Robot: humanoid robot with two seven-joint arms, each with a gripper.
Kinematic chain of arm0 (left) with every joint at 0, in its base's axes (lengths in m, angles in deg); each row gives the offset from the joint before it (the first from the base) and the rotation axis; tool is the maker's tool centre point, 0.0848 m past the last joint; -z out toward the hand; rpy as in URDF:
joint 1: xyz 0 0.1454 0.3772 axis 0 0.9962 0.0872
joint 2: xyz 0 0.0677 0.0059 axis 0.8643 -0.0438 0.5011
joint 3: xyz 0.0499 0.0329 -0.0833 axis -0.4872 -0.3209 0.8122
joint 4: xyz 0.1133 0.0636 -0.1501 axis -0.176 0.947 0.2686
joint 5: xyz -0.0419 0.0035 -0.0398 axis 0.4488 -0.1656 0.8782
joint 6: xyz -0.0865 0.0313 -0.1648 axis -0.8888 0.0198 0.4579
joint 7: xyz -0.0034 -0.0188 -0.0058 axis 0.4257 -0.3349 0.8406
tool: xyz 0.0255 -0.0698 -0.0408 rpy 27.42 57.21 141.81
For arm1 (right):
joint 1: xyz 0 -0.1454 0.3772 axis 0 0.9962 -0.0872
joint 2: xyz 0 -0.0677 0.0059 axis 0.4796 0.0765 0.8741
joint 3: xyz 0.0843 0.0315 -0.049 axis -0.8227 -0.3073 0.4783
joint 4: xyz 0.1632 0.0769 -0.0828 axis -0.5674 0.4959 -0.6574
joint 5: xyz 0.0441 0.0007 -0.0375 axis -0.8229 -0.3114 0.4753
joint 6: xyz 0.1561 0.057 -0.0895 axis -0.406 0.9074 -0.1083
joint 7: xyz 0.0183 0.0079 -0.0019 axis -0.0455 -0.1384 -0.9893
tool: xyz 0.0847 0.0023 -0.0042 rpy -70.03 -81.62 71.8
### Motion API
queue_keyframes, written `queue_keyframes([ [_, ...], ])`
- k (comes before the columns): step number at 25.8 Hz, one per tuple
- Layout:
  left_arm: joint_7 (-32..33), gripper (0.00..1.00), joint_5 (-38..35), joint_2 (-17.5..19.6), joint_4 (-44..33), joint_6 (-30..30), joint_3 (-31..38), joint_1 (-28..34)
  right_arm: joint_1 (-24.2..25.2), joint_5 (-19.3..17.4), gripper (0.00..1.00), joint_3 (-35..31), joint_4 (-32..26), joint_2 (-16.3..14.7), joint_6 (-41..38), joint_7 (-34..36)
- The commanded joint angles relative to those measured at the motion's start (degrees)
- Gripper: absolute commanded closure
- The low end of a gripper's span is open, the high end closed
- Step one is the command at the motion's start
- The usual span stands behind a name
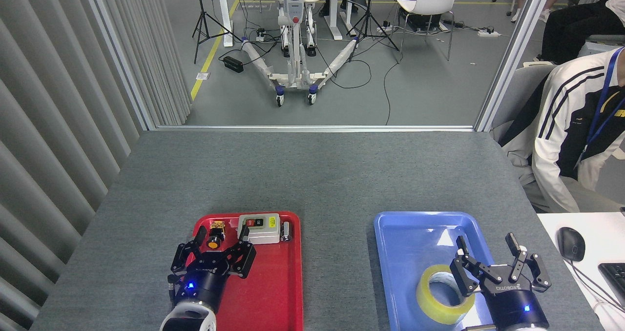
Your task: Place and move tape with both arms
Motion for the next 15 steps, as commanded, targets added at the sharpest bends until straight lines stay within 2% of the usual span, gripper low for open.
queue_keyframes([
  [1, 0.3, 0.00, 0.1, -0.1, -0.2, -3.2, 0.1, 0.6, 0.3, 0.4, 0.01, 0.3, 0.2, 0.2, 2.1, -2.8],
  [4, 0.4, 0.00, 0.1, -0.2, -0.4, -8.6, 1.4, 2.0, 0.3, 0.3, 0.00, 0.3, 0.2, 0.9, 2.4, -4.0],
  [6, 0.6, 0.00, 0.4, -0.3, -0.3, -9.9, 4.1, 2.6, 0.3, 0.2, 0.00, 0.3, 0.2, 0.9, 2.3, -3.9],
  [11, 0.7, 0.00, 1.9, 0.4, -0.4, -8.3, 5.3, 2.6, 0.3, -1.9, 0.00, 0.1, 0.3, 0.4, 2.6, -4.1],
  [15, 0.5, 0.00, 2.3, 1.3, -0.5, -6.7, 5.4, 2.7, 0.3, -2.1, 0.00, 0.3, 0.3, 0.6, 2.5, -4.1],
])
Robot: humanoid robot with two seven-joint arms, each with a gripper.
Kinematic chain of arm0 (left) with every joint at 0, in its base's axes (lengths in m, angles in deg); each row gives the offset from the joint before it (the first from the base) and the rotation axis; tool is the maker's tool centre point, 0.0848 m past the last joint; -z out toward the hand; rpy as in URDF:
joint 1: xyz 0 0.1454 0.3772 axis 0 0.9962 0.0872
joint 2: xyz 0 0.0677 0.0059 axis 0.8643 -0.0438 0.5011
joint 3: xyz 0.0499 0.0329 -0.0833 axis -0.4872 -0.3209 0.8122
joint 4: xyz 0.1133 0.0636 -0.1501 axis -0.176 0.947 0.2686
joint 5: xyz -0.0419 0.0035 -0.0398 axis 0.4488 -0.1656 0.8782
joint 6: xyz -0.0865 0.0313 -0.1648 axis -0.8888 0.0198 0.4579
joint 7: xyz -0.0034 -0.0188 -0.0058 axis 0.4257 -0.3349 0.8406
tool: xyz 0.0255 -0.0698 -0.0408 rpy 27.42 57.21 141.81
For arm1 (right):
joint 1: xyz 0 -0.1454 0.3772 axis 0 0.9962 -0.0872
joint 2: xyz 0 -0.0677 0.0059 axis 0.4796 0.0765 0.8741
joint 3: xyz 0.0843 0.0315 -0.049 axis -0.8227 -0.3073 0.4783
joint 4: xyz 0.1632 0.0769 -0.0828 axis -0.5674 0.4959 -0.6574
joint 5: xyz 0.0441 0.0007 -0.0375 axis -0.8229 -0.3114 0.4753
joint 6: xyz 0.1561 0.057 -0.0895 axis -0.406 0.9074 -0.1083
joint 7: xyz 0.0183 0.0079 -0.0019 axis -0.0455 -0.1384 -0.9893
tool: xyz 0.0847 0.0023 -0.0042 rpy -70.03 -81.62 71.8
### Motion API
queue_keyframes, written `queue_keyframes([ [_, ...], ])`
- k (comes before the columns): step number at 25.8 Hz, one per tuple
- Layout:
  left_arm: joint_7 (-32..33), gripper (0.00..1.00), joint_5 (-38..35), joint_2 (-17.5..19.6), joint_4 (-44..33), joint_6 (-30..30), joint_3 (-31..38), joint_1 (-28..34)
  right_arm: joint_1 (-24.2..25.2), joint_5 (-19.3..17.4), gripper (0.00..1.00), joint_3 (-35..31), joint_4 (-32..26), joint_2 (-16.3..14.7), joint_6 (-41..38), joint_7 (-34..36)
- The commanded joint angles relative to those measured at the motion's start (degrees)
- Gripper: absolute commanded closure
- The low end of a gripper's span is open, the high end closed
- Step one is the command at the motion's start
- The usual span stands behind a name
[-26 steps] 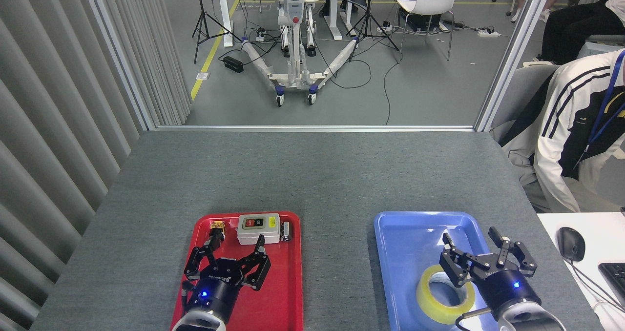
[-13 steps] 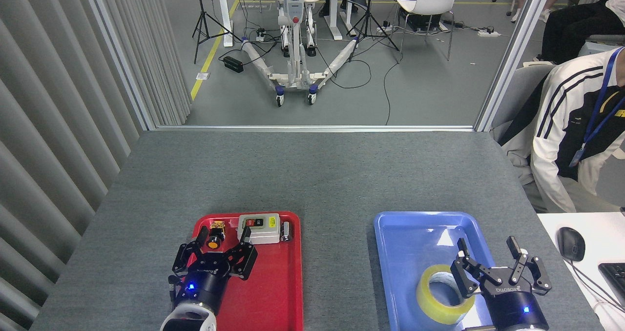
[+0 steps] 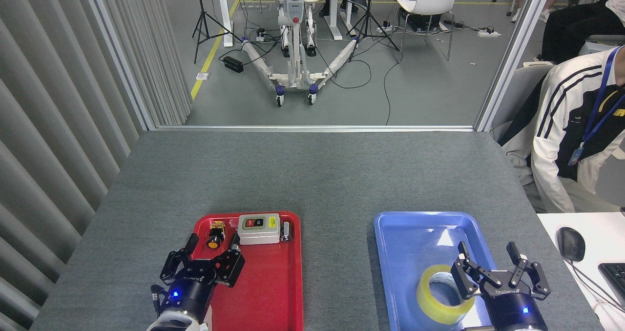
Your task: Place and move tape with both arms
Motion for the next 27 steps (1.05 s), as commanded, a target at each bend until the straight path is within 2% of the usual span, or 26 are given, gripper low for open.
queue_keyframes([
  [1, -0.2, 0.00, 0.3, 1.2, -0.1, 0.8, 0.5, 0.0, 0.0, -0.3, 0.00, 0.0, 0.0, -0.1, 0.1, 0.1],
  [6, -1.1, 0.00, 0.0, 1.6, -1.4, 0.8, 2.5, 0.1, 0.0, -0.3, 0.00, 0.0, -0.1, -0.4, 0.1, 1.2],
  [10, -3.7, 0.00, 0.0, 1.4, -2.1, 0.4, 2.6, 0.4, 0.0, -0.3, 0.00, 0.0, 0.0, -0.3, 0.0, 5.0],
  [27, -5.3, 0.00, 0.2, 1.6, -2.1, 0.8, 2.8, 2.0, 0.0, -0.3, 0.00, 0.1, 0.0, 0.1, -0.3, 4.6],
])
